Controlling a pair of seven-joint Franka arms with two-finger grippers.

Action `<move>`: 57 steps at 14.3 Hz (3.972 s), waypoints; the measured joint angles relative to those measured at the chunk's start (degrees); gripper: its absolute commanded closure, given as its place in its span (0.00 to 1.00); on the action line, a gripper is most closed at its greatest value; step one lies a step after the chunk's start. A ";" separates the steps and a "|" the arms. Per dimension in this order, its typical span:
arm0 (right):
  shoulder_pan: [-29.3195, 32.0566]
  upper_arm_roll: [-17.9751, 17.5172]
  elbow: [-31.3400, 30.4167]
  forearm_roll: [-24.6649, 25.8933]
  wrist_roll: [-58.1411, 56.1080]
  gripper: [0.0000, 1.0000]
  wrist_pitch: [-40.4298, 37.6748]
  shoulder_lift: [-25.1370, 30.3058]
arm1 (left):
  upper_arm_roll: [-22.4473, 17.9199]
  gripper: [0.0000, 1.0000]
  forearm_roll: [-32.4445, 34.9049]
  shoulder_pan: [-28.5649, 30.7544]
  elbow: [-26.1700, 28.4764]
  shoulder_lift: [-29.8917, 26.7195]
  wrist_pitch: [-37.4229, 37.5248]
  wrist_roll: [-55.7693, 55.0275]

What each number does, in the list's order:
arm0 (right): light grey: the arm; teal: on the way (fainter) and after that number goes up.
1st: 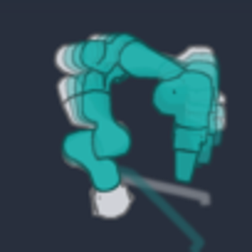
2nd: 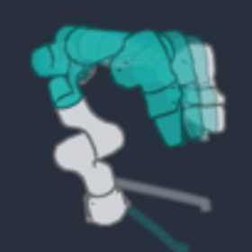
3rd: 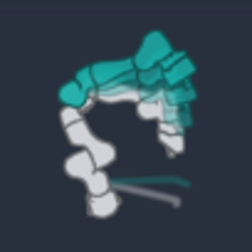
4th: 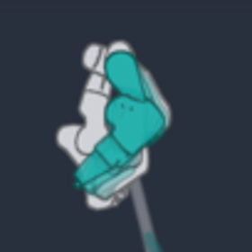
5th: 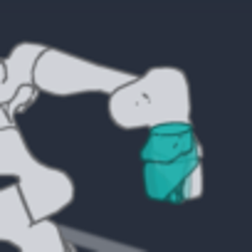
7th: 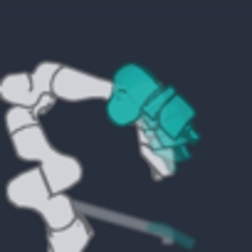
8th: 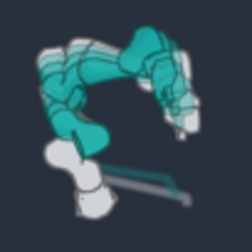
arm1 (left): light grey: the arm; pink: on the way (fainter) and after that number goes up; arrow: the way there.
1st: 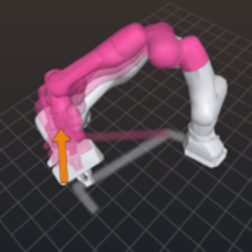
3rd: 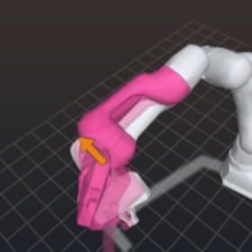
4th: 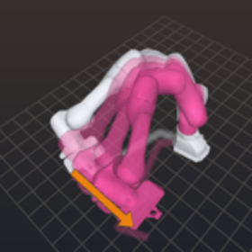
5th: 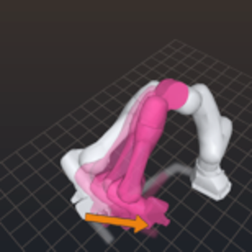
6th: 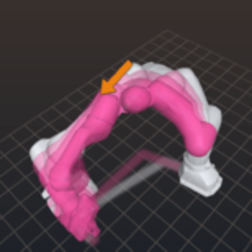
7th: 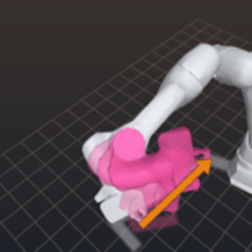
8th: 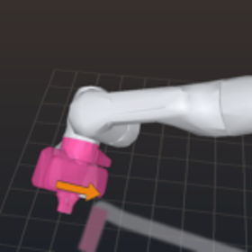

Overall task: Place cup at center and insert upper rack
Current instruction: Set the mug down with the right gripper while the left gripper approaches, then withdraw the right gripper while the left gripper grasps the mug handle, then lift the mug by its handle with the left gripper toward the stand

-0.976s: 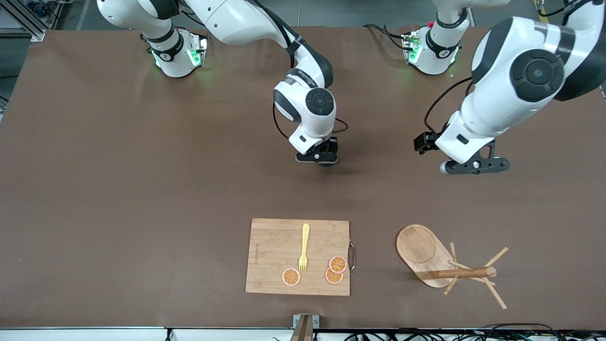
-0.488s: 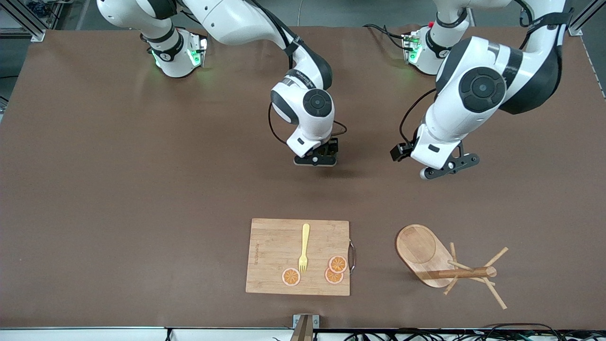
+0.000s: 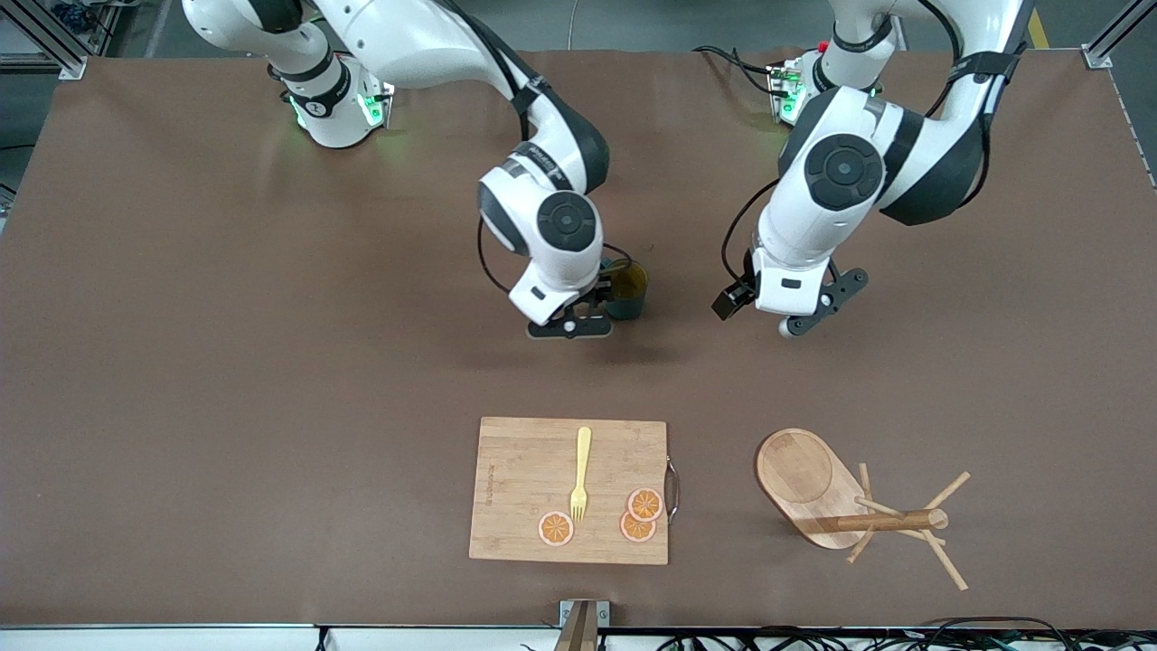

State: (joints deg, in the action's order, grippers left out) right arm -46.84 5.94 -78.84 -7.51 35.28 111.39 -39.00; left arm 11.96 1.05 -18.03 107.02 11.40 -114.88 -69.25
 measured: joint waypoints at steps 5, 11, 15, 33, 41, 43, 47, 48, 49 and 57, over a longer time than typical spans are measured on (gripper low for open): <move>7.05 0.14 -7.98 -0.01 -13.13 0.00 -2.25 9.40 | 0.03 0.00 0.00 -3.22 0.81 1.26 -2.59 -11.09; 21.65 0.52 -14.04 0.09 -34.09 0.00 -11.29 20.46 | 0.12 0.02 0.44 -11.29 0.93 4.13 -6.84 -22.70; 32.03 0.69 -14.11 1.43 -38.06 0.00 -16.37 24.65 | 0.22 0.05 8.84 -21.78 0.94 7.82 -7.92 -37.38; 45.48 -0.07 2.77 7.65 -38.16 0.00 -33.94 28.34 | -21.40 0.17 31.03 -57.02 -7.92 29.17 -5.56 -61.05; 45.48 -0.43 3.14 7.64 -38.14 0.00 -34.22 28.34 | -23.16 0.41 31.07 -57.81 -9.68 30.50 -3.72 -61.05; 45.48 -0.43 3.29 7.64 -38.14 0.00 -35.33 28.48 | -23.66 0.46 31.07 -57.82 -10.96 31.27 -3.64 -61.04; 45.48 -0.42 3.33 7.64 -38.14 0.00 -36.59 30.23 | -23.88 0.64 31.20 -57.83 -11.94 32.63 -3.56 -61.03; 45.48 -0.42 3.24 7.64 -38.14 0.00 -37.01 30.76 | -23.89 0.73 31.20 -57.83 -11.95 32.71 -3.49 -61.03; 45.48 -0.41 2.87 7.64 -38.14 0.00 -37.45 31.37 | -23.90 0.80 31.20 -57.83 -11.98 32.73 -3.45 -61.03; 45.50 -0.35 -2.58 7.64 -38.15 0.00 -37.06 35.42 | -25.62 1.00 31.20 -57.83 -13.50 32.45 -3.34 -59.25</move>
State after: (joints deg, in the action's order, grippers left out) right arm -1.34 5.60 -81.43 0.14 -2.87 74.33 -3.58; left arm -13.66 32.24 -75.85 93.52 43.85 -118.23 -128.50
